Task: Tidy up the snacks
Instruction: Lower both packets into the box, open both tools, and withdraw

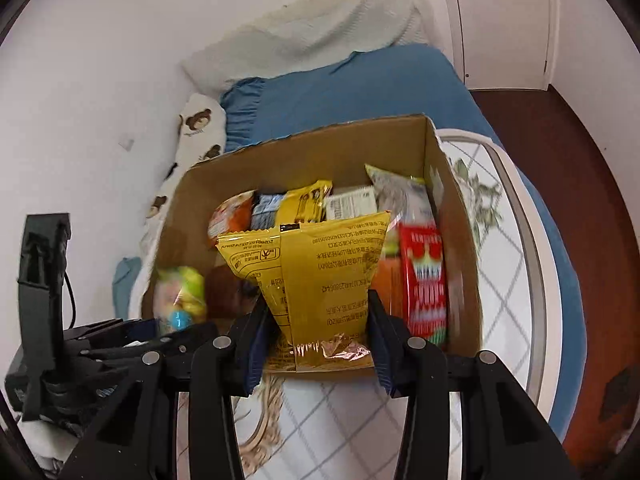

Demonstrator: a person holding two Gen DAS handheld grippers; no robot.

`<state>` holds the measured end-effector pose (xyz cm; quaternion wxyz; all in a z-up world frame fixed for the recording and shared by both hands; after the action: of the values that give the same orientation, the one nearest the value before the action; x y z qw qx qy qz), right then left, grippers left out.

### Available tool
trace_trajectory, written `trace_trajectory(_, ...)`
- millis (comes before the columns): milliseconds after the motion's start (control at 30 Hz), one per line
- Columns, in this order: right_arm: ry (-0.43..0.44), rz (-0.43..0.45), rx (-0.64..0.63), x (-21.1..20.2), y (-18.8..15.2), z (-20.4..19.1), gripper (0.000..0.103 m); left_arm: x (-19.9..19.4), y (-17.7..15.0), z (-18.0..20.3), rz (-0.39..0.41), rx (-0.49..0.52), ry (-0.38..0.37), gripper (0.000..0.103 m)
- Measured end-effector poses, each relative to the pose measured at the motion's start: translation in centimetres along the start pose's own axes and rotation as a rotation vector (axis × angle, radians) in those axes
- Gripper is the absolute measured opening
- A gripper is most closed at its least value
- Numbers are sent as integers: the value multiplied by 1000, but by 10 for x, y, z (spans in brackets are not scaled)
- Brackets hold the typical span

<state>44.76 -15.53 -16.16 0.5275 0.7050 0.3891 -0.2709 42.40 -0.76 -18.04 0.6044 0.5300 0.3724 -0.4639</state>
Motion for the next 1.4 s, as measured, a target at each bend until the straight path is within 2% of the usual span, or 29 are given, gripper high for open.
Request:
trace_trajectory(133,-20,-32,-13,36,18,-6,47,44,8,-11,-61,-12,37,51)
trace_trajectory(267,-34,-64,-24,66,31,-10,47,64,7,-19,-103,-51,24,51)
trace_trajectory(400,-43,-94,-35,90,34,-11,47,69,7,-27,-103,-82,14,51)
trace_trajectory(433,-45,-108,-40,96,35,-13,47,69,8,-28,-104,-88,12,53)
trace_trajectory(467,-38,-124,-39,101,35,-13,48,67,8,-30,-98,-89,17,63)
trace_trajectory(500,-37,-133,-40,103,34,-13,56,65,10,-30,-83,-85,20,68)
trace_trajectory(533,-38,-139,-40,105,34,-13,74,62,13,-33,-66,-84,21,75)
trace_trajectory(600,-37,-134,-37,105,33,-13,89,55,19,-37,-40,-77,35,77)
trace_trajectory(767,-56,-129,-40,93,29,-7,89,35,21,-37,20,-56,74,77)
trace_trajectory(1100,-116,-48,-77,38,1,6,89,-12,12,-25,173,-40,123,77)
trace_trajectory(1400,-156,70,-129,-23,-25,2,89,-59,-12,-11,308,-24,131,77)
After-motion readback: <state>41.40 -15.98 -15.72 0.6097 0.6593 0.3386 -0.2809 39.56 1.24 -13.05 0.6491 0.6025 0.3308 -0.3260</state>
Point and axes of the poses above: each gripper's, at about its wrist camera, not at the fingertips, and x roughly the way its jaws point, z to its right, y to its top, the point moved 2 cm from there along x, roughly the way its jaws point, and after that the axes turned 9 degrees about z, right-handed, at the moved point
